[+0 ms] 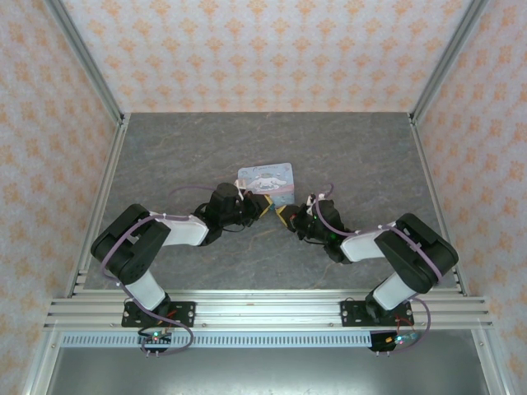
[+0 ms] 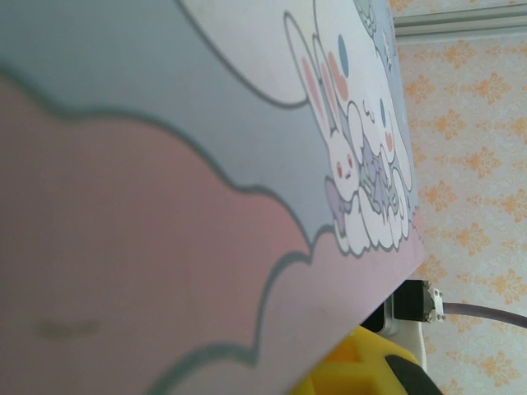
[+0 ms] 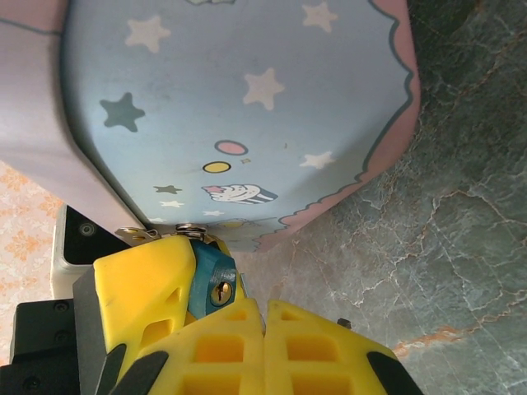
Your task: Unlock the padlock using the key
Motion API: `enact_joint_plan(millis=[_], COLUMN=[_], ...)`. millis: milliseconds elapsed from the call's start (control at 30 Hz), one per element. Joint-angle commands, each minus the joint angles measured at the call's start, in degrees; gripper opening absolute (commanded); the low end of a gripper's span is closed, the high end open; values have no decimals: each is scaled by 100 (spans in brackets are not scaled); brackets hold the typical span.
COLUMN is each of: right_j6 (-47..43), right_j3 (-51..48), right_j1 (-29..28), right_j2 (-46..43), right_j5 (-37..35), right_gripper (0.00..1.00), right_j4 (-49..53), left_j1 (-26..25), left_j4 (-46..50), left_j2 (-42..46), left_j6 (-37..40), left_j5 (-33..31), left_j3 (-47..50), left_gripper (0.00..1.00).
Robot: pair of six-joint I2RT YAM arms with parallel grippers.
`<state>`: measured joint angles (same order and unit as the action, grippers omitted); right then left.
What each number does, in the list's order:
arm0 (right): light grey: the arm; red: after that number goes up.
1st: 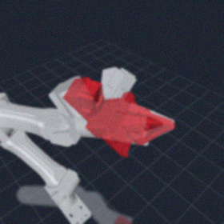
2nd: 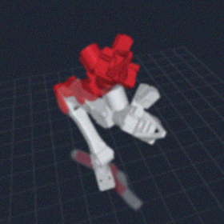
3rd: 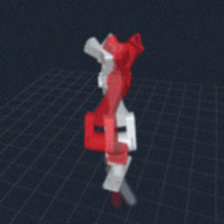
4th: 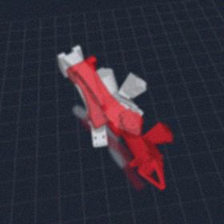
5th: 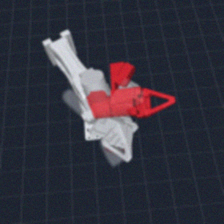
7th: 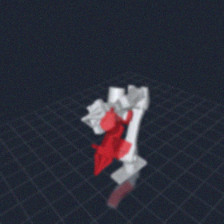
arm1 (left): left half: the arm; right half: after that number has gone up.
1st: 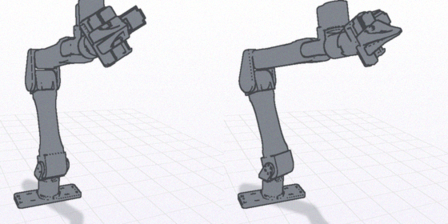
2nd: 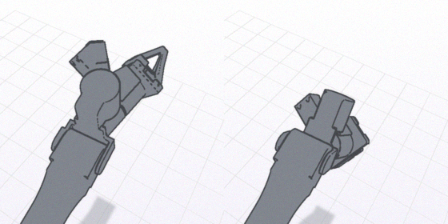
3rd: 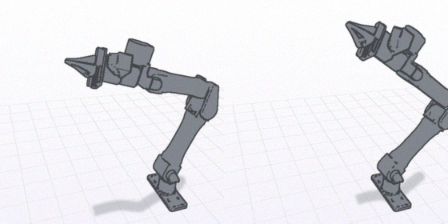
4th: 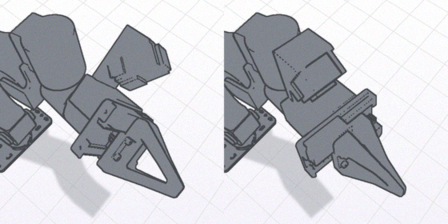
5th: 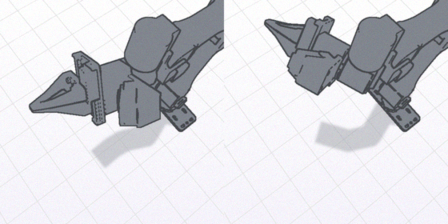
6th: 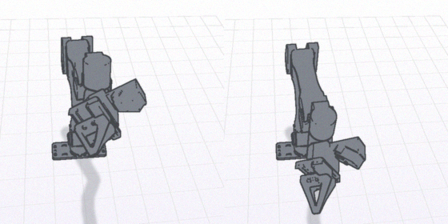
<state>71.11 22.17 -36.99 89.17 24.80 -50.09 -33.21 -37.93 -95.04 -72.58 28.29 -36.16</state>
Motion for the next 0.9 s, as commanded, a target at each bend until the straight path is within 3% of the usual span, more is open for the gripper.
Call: enact_joint_plan(millis=[0, 867], right_j6=[-97, -107], right_j3=[141, 279], right_j1=[-36, -36], right_j2=[-149, -223], right_j5=[-111, -44], right_gripper=[0, 0], right_j4=[44, 131], left_j1=[41, 34], left_j4=[-123, -83], left_j2=[194, 189], left_j6=[130, 185], left_j5=[27, 36], left_j3=[48, 45], left_gripper=[0, 0])
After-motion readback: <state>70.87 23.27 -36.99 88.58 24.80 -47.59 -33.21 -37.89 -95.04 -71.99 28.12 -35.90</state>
